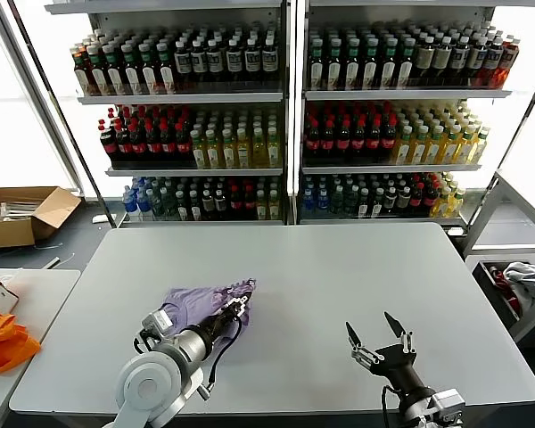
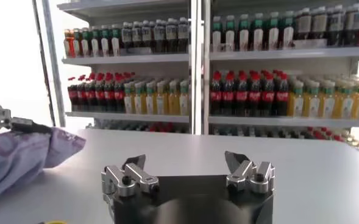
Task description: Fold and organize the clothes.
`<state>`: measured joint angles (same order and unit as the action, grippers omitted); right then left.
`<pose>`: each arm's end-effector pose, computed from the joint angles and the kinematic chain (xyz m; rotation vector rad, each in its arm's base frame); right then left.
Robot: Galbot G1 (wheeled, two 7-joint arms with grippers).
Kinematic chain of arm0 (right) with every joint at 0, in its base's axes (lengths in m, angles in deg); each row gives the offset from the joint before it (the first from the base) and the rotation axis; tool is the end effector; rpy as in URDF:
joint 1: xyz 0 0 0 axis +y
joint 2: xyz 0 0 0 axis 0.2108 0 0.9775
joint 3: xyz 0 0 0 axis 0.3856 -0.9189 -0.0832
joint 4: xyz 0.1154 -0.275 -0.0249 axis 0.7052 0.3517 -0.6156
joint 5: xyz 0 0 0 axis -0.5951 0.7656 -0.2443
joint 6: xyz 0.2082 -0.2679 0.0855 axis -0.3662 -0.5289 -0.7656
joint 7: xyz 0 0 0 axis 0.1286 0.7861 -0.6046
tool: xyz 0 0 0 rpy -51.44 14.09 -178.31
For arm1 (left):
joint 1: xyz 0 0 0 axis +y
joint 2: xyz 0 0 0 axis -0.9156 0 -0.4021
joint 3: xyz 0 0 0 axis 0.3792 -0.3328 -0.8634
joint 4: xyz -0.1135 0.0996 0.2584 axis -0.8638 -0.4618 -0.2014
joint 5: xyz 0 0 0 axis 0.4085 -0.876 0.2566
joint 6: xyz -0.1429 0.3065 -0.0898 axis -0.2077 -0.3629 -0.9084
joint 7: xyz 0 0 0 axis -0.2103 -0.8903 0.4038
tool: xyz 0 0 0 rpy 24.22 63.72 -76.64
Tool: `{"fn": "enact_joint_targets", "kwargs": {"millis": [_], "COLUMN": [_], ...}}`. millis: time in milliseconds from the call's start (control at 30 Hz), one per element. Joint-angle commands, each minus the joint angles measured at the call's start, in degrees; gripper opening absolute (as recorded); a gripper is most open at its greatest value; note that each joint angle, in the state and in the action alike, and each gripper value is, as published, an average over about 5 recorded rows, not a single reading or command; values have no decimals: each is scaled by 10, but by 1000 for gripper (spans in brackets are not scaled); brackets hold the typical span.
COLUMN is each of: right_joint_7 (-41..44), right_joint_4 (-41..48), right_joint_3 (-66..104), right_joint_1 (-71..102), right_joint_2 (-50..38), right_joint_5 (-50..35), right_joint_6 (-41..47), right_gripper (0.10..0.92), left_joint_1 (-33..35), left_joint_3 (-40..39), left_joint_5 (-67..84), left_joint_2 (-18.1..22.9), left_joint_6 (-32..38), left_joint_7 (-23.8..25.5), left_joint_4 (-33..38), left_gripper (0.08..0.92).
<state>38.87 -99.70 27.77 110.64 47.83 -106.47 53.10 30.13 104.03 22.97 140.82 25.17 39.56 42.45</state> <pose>0.1914 -0.0379 -0.2395 0.3837 -2.9224 -0.0327 0.2756 -0.0326 -0.1788 -0.3553 -2.2878 1.0361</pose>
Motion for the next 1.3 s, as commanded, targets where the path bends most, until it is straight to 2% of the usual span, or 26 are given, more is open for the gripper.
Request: {"fn": "enact_joint_targets", "kwargs": {"millis": [33,233,467,633,733,1300], "right_joint_7": [-80,-135,-163,-169,-168,-156], "right_joint_4": [53,137,226,260,256,183], "right_joint_3": [-154,-261,-351,-371,-374,-309], "right_joint_1": [-151,-254,-328,-354,-352,-294], "right_joint_2": [-19,6,67,83,82,39], "right_joint_5": [-186,-285,-291,-295,-293,-263], "right_joint_6": [149,178,180,180,177,164], "right_gripper": [823,823,823,817,764,273], "left_joint_1": [-5,31,69,79,76,72], "left_joint_3": [44,158,213,218,217,212], "left_joint_5": [43,58,55,43,38,18], "left_joint_2": [-13,-52,-50,-45,-46,-45], "left_joint_6": [13,12,10,7,7,4], "left_joint_7": [60,67,65,62,60,58], "left_joint_4": [45,80,106,115,115,110], "left_gripper": [404,578,776,820,822,823]}}
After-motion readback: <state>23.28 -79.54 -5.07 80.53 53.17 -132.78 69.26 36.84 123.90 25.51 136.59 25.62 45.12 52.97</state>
